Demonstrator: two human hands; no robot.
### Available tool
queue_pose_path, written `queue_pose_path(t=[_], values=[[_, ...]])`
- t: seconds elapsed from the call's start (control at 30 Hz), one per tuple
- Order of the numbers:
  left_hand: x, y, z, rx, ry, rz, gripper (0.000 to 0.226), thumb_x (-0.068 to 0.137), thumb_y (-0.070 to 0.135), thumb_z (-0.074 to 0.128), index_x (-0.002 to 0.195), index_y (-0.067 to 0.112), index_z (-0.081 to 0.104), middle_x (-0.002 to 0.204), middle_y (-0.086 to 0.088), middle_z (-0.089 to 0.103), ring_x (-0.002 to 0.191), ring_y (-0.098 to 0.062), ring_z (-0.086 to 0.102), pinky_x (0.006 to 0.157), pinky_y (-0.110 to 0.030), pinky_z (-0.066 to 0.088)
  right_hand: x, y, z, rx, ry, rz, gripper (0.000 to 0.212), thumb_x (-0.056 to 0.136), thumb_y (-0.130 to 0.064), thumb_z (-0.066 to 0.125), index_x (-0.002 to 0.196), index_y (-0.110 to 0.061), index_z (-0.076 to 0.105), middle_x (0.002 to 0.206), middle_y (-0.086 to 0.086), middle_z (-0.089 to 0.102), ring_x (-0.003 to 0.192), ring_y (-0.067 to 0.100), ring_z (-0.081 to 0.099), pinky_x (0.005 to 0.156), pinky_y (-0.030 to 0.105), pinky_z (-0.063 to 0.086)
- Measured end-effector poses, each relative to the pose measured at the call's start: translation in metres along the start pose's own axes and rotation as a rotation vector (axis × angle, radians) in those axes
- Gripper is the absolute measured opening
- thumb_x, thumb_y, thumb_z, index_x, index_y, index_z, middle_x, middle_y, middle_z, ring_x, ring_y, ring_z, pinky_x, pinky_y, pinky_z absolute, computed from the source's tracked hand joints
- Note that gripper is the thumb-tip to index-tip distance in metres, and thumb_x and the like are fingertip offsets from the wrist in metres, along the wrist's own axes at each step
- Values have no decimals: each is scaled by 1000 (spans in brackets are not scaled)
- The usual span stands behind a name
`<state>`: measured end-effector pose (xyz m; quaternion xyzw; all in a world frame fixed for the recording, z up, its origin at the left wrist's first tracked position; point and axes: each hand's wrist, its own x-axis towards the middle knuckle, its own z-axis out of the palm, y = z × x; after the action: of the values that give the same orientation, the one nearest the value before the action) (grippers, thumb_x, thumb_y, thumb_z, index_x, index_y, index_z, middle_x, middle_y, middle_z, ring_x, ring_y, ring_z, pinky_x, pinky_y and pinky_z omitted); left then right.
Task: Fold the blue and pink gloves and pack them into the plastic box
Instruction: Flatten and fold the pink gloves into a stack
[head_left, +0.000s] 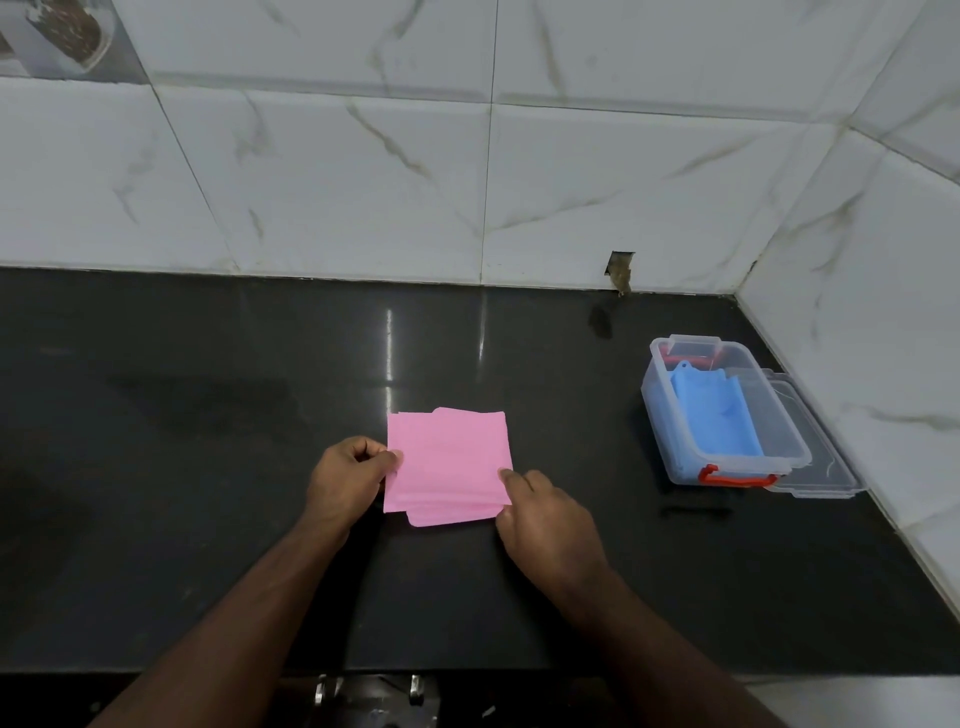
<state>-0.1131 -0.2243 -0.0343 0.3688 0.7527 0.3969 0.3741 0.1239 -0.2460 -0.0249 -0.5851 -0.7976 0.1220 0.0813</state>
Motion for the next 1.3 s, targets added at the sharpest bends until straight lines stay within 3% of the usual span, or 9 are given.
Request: queue_pose_path(t=[0.17, 0.27, 0.47, 0.7, 0.83, 0.97, 1.1, 1.2, 1.3], values=[[1, -2, -1, 22, -8, 20, 17, 83, 19, 74, 71, 9, 68, 74, -7, 74, 67, -22, 65, 73, -44, 58, 13, -4, -8, 83, 73, -28, 46, 95, -11, 44, 140, -14, 53, 139, 1, 49, 124, 18, 50, 106, 30, 42], [0, -2, -2, 26, -14, 24, 17, 83, 19, 74, 72, 9, 68, 74, -7, 73, 66, -20, 65, 71, -43, 57, 24, -21, -15, 149, 7, -95, 51, 101, -17, 38, 152, -13, 35, 162, 2, 25, 147, 18, 26, 118, 27, 21], [0, -1, -1, 58, -12, 28, 17, 85, 18, 72, 74, 6, 67, 73, -8, 72, 62, -18, 61, 63, -31, 48, 36, -30, 4, 44, -198, -123, 62, 106, -38, 28, 156, -7, 10, 166, 9, 0, 153, 21, -3, 120, 30, -1], [1, -1, -4, 76, -28, 15, 17, 83, 19, 72, 73, 7, 64, 68, -8, 70, 56, -15, 58, 62, -30, 47, 51, -24, 2, 76, -166, -118, 55, 105, -31, 34, 155, -10, 24, 165, 7, 13, 152, 20, 9, 121, 33, 9], [-1, -1, -5, 63, -28, 21, 15, 83, 17, 72, 75, 8, 64, 66, -6, 68, 57, -14, 57, 62, -30, 47, 67, -14, -3, -68, -188, -85, 56, 104, -32, 35, 155, -10, 22, 165, 8, 9, 152, 22, 6, 122, 45, 9], [0, 0, -7, 111, -2, 78, 19, 81, 15, 74, 97, 19, 64, 91, 2, 65, 81, -18, 64, 69, -28, 48, 67, -11, 5, -155, -275, -68, 59, 105, -36, 28, 156, -11, 12, 166, 7, 0, 153, 21, -4, 121, 51, 5], [-11, 10, -2, 615, 31, 525, 47, 83, 27, 68, 129, 29, 59, 128, 4, 53, 118, -22, 51, 93, -37, 43, 68, -13, 8, -187, -284, -64, 60, 106, -37, 27, 157, -11, 9, 166, 7, -2, 152, 20, -6, 120, 55, 3], [-17, 16, 16, 937, -65, 681, 55, 91, 52, 42, 142, 35, 48, 152, 11, 43, 143, -20, 35, 107, -47, 30, 68, -12, 11, -217, -284, -68, 60, 106, -39, 25, 157, -12, 8, 166, 6, -1, 152, 20, -6, 119, 58, 2], [-8, 10, 26, 1094, -187, 584, 76, 90, 63, 9, 157, 29, 23, 167, 6, 15, 154, -23, 10, 117, -59, 13, 68, -11, 10, -204, -292, -62, 61, 106, -41, 23, 157, -13, 5, 166, 5, -3, 152, 19, -8, 119, 59, 1]])
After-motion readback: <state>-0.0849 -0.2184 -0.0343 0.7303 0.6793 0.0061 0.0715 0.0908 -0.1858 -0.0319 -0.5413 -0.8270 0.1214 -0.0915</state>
